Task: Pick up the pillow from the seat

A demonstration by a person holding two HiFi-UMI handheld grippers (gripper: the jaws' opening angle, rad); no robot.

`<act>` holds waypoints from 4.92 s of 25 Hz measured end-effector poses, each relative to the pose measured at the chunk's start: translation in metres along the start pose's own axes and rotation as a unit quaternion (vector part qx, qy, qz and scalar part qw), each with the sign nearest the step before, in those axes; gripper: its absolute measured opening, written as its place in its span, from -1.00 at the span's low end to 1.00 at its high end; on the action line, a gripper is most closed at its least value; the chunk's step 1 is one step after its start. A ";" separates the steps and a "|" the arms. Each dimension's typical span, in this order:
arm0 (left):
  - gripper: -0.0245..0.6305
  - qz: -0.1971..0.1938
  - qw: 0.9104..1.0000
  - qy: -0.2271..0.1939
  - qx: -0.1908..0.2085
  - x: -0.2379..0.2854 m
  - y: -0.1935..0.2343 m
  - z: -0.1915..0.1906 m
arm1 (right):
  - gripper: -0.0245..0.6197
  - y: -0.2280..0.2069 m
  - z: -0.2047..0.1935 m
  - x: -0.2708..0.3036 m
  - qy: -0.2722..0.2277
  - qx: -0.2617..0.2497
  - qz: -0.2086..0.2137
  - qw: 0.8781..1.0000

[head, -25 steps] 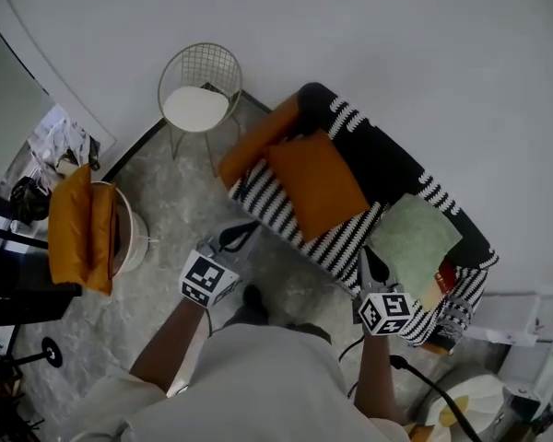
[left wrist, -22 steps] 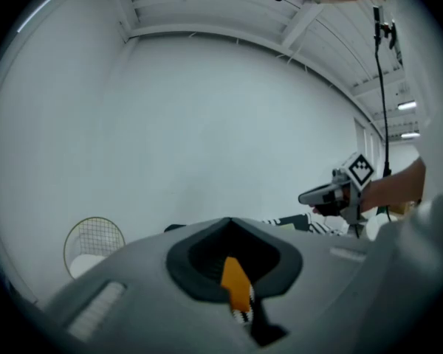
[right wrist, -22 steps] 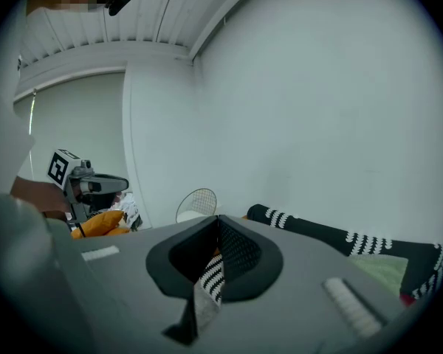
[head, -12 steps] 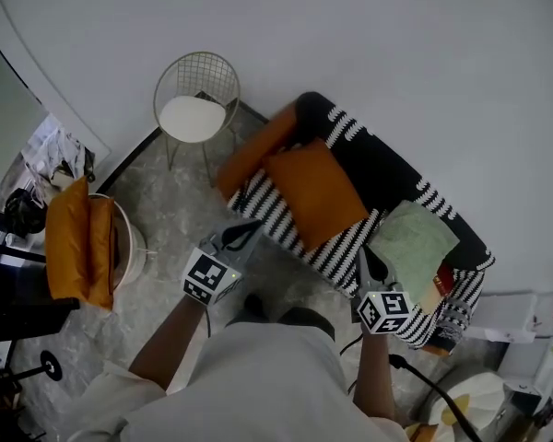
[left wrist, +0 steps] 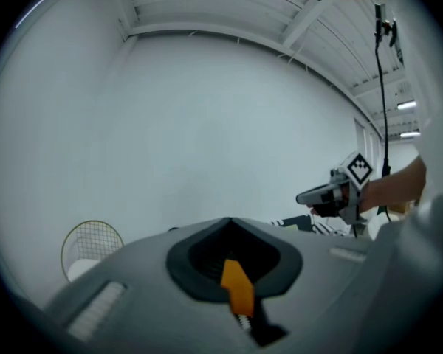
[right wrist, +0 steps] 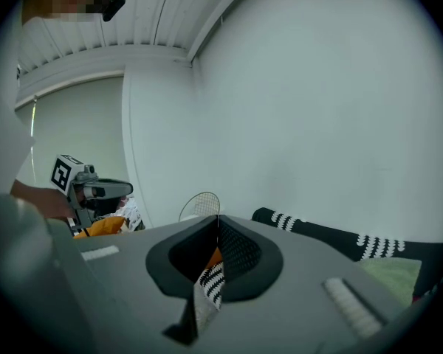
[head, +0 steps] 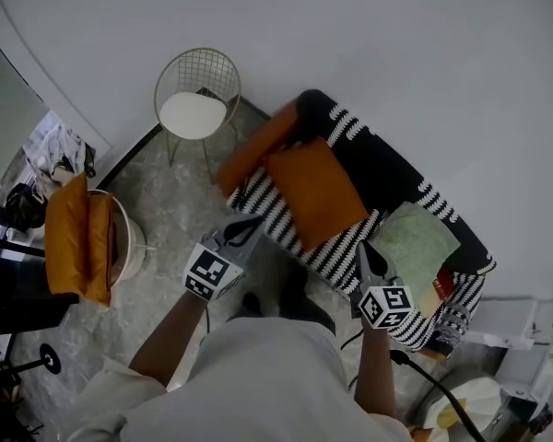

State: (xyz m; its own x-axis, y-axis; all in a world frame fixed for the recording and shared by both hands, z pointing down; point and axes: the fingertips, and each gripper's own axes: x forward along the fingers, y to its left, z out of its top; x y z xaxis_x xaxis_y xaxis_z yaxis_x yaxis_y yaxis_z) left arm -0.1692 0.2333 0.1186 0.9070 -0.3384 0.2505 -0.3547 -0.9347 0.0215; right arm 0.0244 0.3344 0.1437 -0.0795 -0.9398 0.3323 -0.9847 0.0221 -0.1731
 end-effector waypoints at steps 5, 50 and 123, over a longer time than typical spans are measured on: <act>-0.93 0.018 1.000 -0.003 -0.006 0.030 0.002 0.008 | -0.90 -0.023 0.008 0.024 0.006 -0.011 0.028 1.000; -0.93 0.091 0.990 0.069 -0.082 0.270 0.032 -0.046 | -0.91 -0.240 -0.026 0.180 0.106 0.011 0.114 0.988; -0.28 0.130 0.899 0.201 -0.366 0.460 0.191 -0.492 | -0.12 -0.353 -0.377 0.529 0.341 -0.011 0.092 0.935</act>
State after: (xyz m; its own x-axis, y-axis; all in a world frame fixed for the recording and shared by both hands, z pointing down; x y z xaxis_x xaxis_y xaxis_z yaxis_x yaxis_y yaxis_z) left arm 0.0692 -0.0477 0.7137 0.6684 -0.3313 0.6659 -0.7309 -0.4586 0.5055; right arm 0.2713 -0.0417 0.7297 -0.3201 -0.4835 0.8147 -0.9473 0.1760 -0.2678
